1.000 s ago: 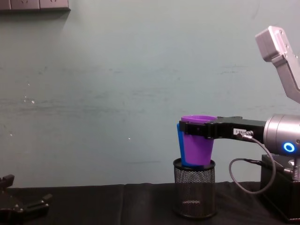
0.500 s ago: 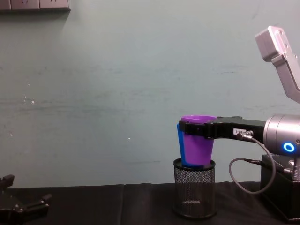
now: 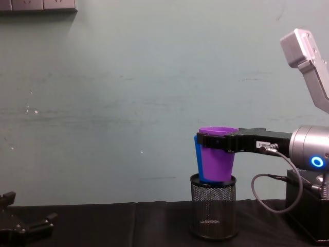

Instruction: Pick up one cup with a gripper and tap it against the other cup.

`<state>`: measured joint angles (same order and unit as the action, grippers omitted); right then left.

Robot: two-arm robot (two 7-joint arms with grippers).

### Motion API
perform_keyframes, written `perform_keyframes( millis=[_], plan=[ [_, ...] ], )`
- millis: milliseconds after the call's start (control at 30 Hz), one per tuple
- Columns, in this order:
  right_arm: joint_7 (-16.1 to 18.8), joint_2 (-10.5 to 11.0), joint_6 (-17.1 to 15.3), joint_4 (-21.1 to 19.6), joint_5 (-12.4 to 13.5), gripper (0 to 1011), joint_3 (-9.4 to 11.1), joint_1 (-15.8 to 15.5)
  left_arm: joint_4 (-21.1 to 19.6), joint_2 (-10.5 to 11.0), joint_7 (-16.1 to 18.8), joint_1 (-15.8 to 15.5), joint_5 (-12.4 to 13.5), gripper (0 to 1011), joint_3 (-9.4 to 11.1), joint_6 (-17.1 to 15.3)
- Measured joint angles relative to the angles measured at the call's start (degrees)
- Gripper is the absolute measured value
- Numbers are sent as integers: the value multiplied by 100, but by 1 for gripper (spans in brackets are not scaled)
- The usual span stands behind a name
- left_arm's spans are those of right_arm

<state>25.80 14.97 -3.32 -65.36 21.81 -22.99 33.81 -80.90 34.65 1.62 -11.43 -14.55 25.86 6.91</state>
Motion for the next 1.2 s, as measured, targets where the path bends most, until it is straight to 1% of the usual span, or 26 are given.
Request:
perform_keyframes(
  millis=[1200],
  plan=[
    [0,0,4,-1,0,734,0,-1,0,0,0,0,0,1000,0,0]
  ],
)
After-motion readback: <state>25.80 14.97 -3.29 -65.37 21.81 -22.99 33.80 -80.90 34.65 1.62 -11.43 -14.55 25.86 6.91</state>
